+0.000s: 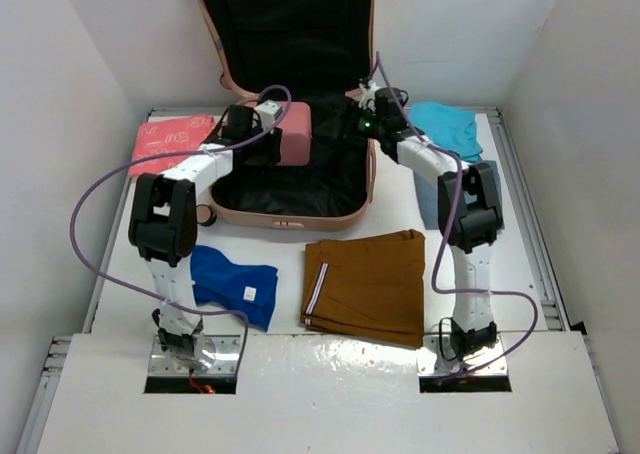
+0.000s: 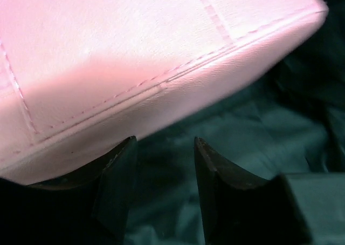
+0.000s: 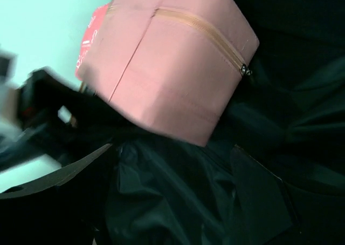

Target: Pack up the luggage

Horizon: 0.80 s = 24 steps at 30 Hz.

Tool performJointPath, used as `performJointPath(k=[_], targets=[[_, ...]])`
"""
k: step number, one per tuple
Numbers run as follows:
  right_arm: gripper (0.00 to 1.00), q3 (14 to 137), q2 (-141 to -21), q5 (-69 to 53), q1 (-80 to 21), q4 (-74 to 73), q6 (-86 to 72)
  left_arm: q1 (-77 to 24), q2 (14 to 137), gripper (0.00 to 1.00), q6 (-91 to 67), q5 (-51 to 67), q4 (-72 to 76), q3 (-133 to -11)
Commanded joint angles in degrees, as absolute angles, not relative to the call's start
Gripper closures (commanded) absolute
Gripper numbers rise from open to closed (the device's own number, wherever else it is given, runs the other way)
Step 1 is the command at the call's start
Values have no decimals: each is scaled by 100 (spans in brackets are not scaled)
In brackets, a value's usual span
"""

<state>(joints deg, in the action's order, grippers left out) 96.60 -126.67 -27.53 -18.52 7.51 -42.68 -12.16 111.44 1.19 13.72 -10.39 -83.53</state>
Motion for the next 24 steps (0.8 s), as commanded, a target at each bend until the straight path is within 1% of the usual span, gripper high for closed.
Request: performJointPath(k=[1, 4, 6, 7, 8, 9, 10, 11, 12, 13, 14, 15, 16, 17, 19, 20, 21, 22, 24], targets=[[13, 9457, -11998, -3067, -1688, 747, -3903, -1187, 11407, 48, -202, 923, -589, -8867], [13, 9299, -11691, -3251, -1495, 485, -3605, -1134, 11522, 46, -202, 844, -589, -8982], [13, 9229, -11471, -3374, -1389, 291, -3377, -1082, 11418, 41, -202, 1194, -589, -8982], [15, 9159, -11313, -3471, -1302, 46, -3279, -1081, 11330, 35, -141, 1404, -589, -8895], [15, 9158, -11225, -3515, -1214, -147, -3035, -1029, 11207, 32, -80, 1946, -458, -8799], [15, 9167, -10963, -3620, -1169, -323, -2693, -1028, 10875, 25, -79, 2186, -361, -8693], [15, 9123, -10864, -3691, -1108, -926, -2542, -1028, 10689, 22, -79, 2336, -282, -8492], [15, 9097, -10768, -3796, -1012, -1167, -2096, -1028, 10487, 19, -79, 2468, -116, -8412], [15, 8966, -10392, -3849, -950, -1360, -1979, -1028, 10303, 18, -79, 2739, -114, -8411], [15, 8747, -10249, -3867, -740, -2032, -1864, -1028, 10109, 16, -157, 2803, -114, -8359], [15, 8615, -10109, -3928, -695, -2283, -1594, -1028, 9716, 15, -263, 2804, -114, -8358], [13, 8483, -9620, -3955, -642, -2738, -1260, -1028, 9529, 13, -264, 2804, -114, -8358], [12, 7994, -9450, -3929, -520, -3229, -1092, -1028, 9353, 10, -264, 2717, -219, -8358], [11, 7833, -8952, -3894, -458, -3678, -568, -1028, 9038, 10, -264, 2638, -272, -8358], [9, 7192, -8702, -3789, -248, -4372, -117, -1028, 8764, 9, -194, 2374, -334, -8297], [9, 7068, -8440, -3788, -194, -4821, -45, -1028, 8650, 9, -193, 2295, -412, -8236], [9, 6823, -8394, -3788, -80, -5025, 313, -967, 8448, 8, -193, 2233, -483, -8235], [9, 6612, -8376, -3823, -36, -5541, 386, -967, 8359, 8, -193, 2154, -483, -8174], [10, 6399, -8411, -3945, 219, -5887, 622, -853, 8166, 8, -193, 2101, -536, -8121]])
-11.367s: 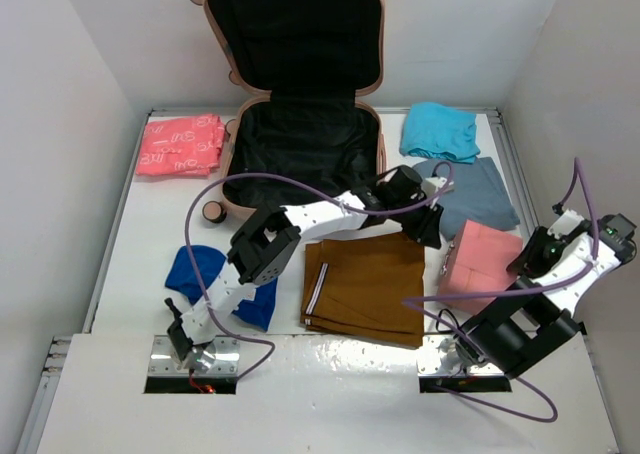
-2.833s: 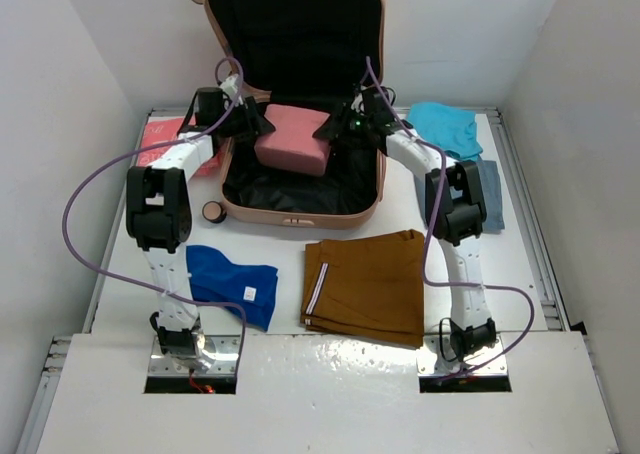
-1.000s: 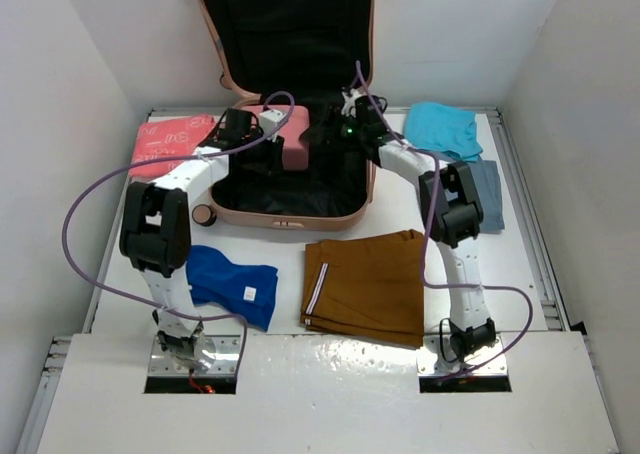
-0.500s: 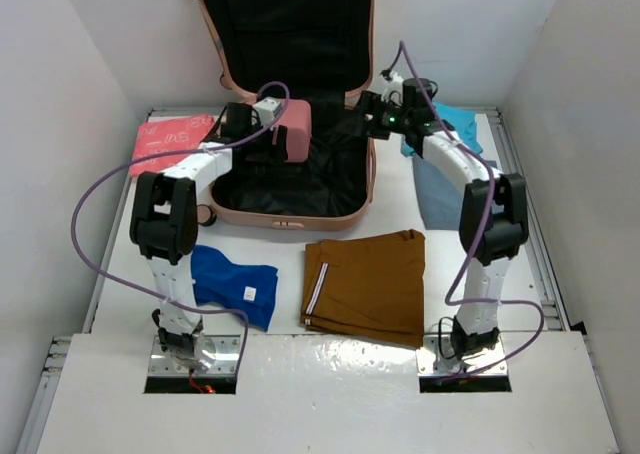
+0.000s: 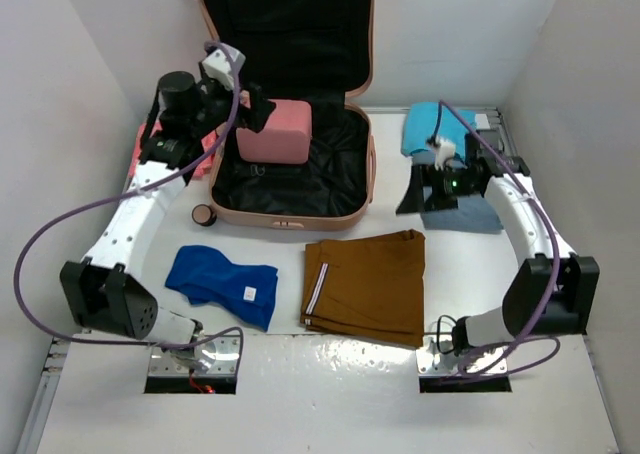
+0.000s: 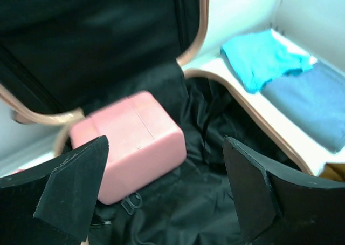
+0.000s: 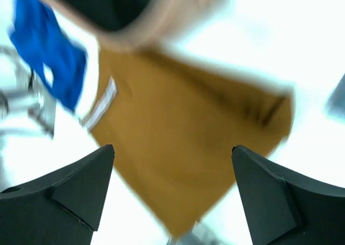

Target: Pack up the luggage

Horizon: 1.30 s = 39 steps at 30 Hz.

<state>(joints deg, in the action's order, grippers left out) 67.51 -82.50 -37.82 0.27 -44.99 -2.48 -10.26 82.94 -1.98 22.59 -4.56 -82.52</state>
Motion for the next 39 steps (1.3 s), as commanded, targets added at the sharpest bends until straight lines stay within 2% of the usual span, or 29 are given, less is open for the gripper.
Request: performJointPath(k=[1, 4, 10, 12, 23, 27, 30, 35, 38, 39], targets=[[10, 6329, -8455, -3964, 263, -6071, 598, -853, 8113, 7, -193, 2101, -536, -8121], [9, 5697, -8350, -3938, 579, -5855, 221, -738, 7990, 7, -377, 2101, -536, -8068], [6, 3974, -7490, -3718, 1046, -4343, -763, -572, 7875, 7, -642, 2048, -536, -7893], [6, 3876, -7540, -3997, 1038, -4350, -791, -571, 7813, 7, -694, 2048, -536, -7840], [4, 3226, -8305, -2338, 563, -4140, -2293, -466, 7805, 7, -853, 1539, -589, -8112], [4, 2630, -8183, -2627, 353, -3151, -2373, -466, 7910, 7, -853, 1538, -475, -8252], [6, 2261, -8235, -3295, 81, -2367, -2163, -466, 8059, 7, -853, 1538, -475, -8323], [6, 2047, -8674, -3972, -193, -1257, -2610, -413, 8349, 7, -905, 1591, -475, -8639], [10, 2188, -8938, -3674, -325, -1240, -2872, -413, 8498, 7, -975, 1591, -422, -8701], [13, 2223, -8973, -3213, -351, -1213, -2926, -413, 8499, 7, -1054, 1539, -422, -8753]])
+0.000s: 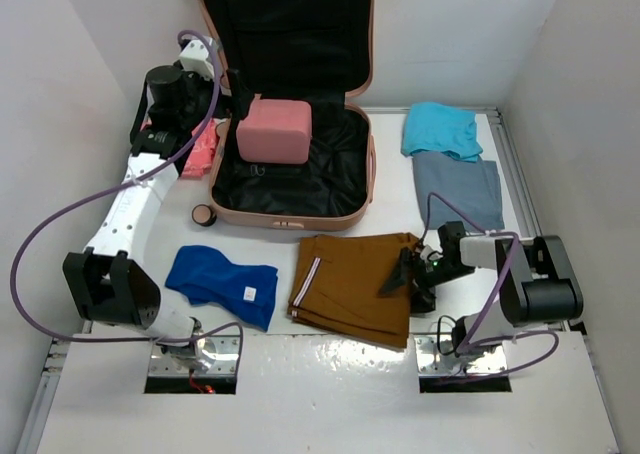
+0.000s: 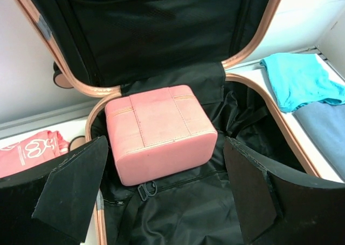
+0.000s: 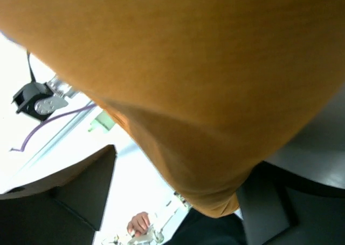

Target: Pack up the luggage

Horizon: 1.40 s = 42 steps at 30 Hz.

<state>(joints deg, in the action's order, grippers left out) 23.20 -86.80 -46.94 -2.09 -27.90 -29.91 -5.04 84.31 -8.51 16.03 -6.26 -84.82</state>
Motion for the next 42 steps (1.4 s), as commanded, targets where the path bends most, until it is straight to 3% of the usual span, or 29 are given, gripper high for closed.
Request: performJointPath(k=[1, 2, 4, 5, 6, 8, 14, 17, 22, 25, 30, 34, 42], targets=[[16, 2345, -9095, -3034, -430, -1178, -2979, -413, 8551, 7, -1116, 1538, -422, -8754], [30, 2373, -9123, -2858, -439, -1169, -3101, -413, 8552, 7, -1116, 1538, -422, -8754], [42, 2556, -9167, -2488, -413, -1256, -3146, -413, 8604, 7, -1169, 1538, -422, -8754], [54, 2627, -9167, -2383, -430, -1326, -3120, -413, 8604, 7, -1169, 1538, -474, -8806], [78, 2767, -9167, -2156, -439, -1345, -3111, -413, 8604, 7, -1169, 1468, -475, -8807], [99, 3023, -8975, -1857, -483, -1388, -2919, -413, 8666, 7, -1169, 1416, -527, -8807], [100, 3892, -7257, -2362, -632, -2081, -495, -413, 8552, 7, -976, 1415, -580, -8570], [100, 4409, -6604, -3014, -938, -3046, 2048, -413, 8500, 7, -836, 1415, -580, -8412], [100, 5026, -6197, -3734, -1125, -4401, 5618, -413, 8499, 7, -729, 1415, -527, -8279], [100, 5475, -6293, -4068, -1125, -5473, 6928, -413, 8552, 7, -729, 1415, -527, -8279], [100, 5776, -6058, -4754, -1203, -7171, 8241, -413, 8552, 7, -729, 1415, -475, -8279], [100, 5370, -5625, -4948, -1475, -6408, 8710, -413, 8446, 7, -677, 1362, -475, -8174], [100, 6739, -6899, -5134, -2029, -5056, 8140, -413, 8341, 7, -624, 1301, -475, -8174]])
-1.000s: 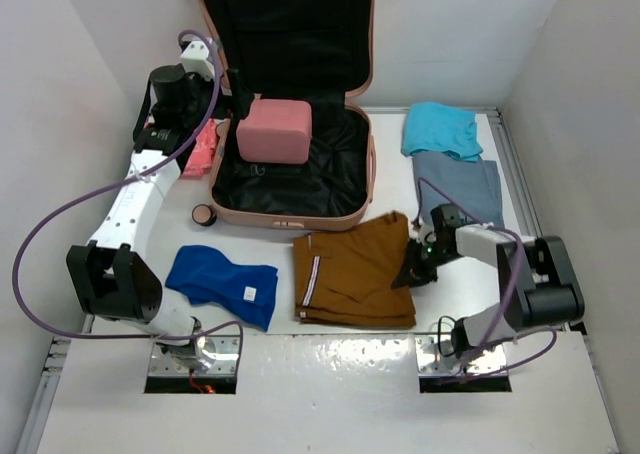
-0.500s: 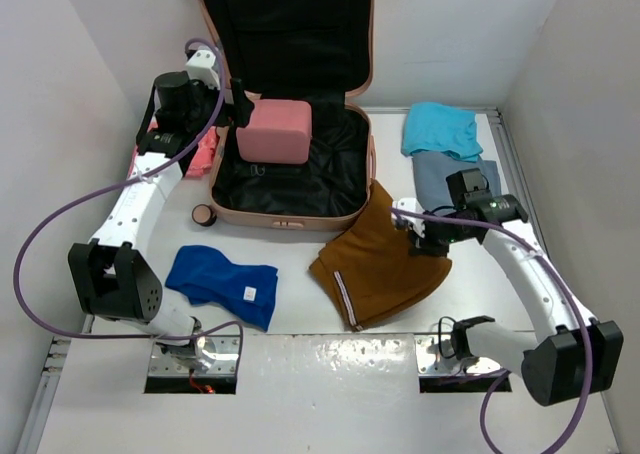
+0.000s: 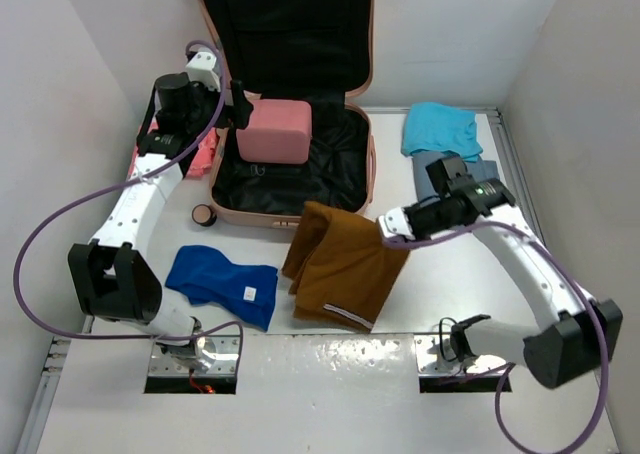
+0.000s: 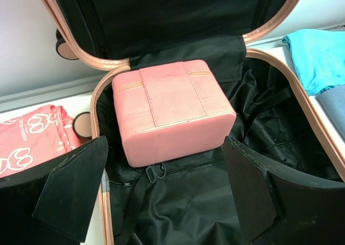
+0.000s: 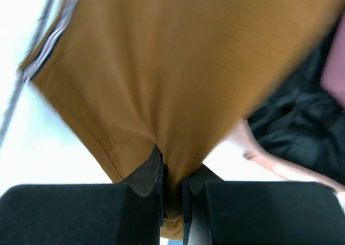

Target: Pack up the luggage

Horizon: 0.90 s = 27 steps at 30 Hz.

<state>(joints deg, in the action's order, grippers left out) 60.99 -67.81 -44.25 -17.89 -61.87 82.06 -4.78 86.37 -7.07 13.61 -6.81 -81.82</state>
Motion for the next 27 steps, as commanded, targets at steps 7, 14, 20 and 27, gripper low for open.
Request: performJointPath(k=[7, 14, 20, 27], targets=[[100, 8347, -8576, -4457, -2557, -3616, 5855, -176, 8008, 7, -624, 1354, -282, -7806], [100, 10176, -10359, -3482, -2619, -2857, 3851, -176, 8147, 7, -729, 1468, -211, -7874], [100, 12143, -12055, -3076, -2295, -2751, 2875, -123, 8595, 7, -729, 1274, -298, -8305], [100, 11831, -12577, -2971, -2048, -2006, 3348, -18, 9254, 7, -729, 1327, -422, -8788]])
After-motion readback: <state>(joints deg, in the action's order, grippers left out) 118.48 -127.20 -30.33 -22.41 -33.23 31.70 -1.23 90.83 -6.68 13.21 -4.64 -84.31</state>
